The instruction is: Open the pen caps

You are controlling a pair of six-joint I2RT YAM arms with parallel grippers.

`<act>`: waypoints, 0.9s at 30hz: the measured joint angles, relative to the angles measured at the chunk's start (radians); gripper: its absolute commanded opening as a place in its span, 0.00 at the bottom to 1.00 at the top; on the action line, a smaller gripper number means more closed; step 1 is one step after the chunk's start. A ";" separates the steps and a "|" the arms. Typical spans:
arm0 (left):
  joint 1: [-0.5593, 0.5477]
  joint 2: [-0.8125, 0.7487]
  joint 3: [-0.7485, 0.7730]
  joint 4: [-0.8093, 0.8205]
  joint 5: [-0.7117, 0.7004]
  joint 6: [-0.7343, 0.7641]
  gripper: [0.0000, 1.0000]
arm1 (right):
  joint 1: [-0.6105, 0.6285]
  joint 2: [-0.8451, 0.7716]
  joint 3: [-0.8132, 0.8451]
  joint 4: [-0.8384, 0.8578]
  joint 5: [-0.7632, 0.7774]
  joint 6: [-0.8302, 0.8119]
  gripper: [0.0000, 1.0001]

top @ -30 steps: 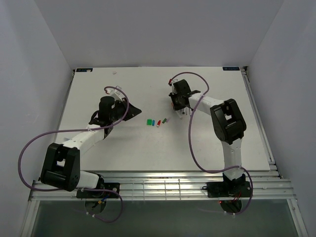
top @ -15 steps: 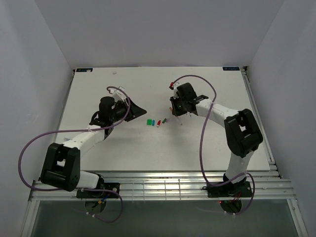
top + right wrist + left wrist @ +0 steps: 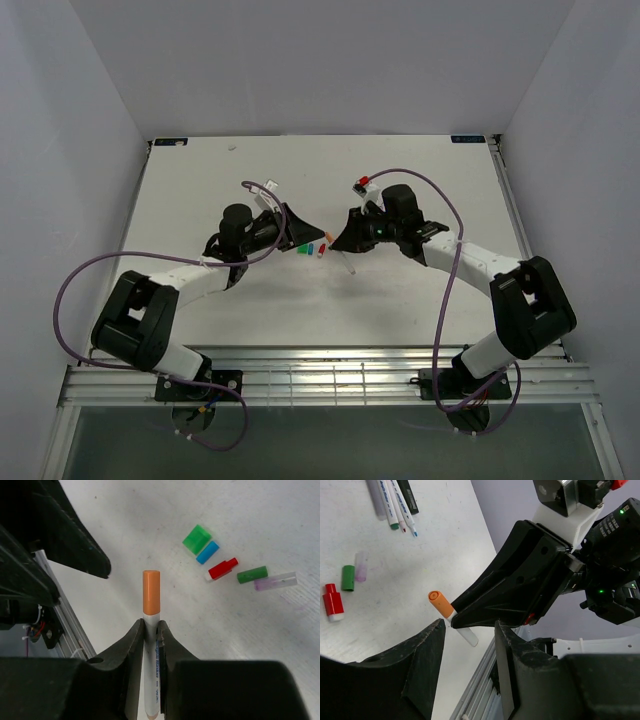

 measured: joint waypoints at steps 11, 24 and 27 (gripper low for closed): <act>-0.038 0.018 -0.027 0.066 -0.067 -0.042 0.49 | 0.000 -0.045 -0.049 0.188 -0.127 0.143 0.08; -0.060 0.029 -0.026 0.085 -0.089 -0.068 0.35 | 0.006 -0.042 -0.093 0.278 -0.159 0.208 0.08; -0.061 0.029 -0.025 0.093 -0.090 -0.076 0.28 | 0.008 -0.031 -0.093 0.299 -0.159 0.222 0.08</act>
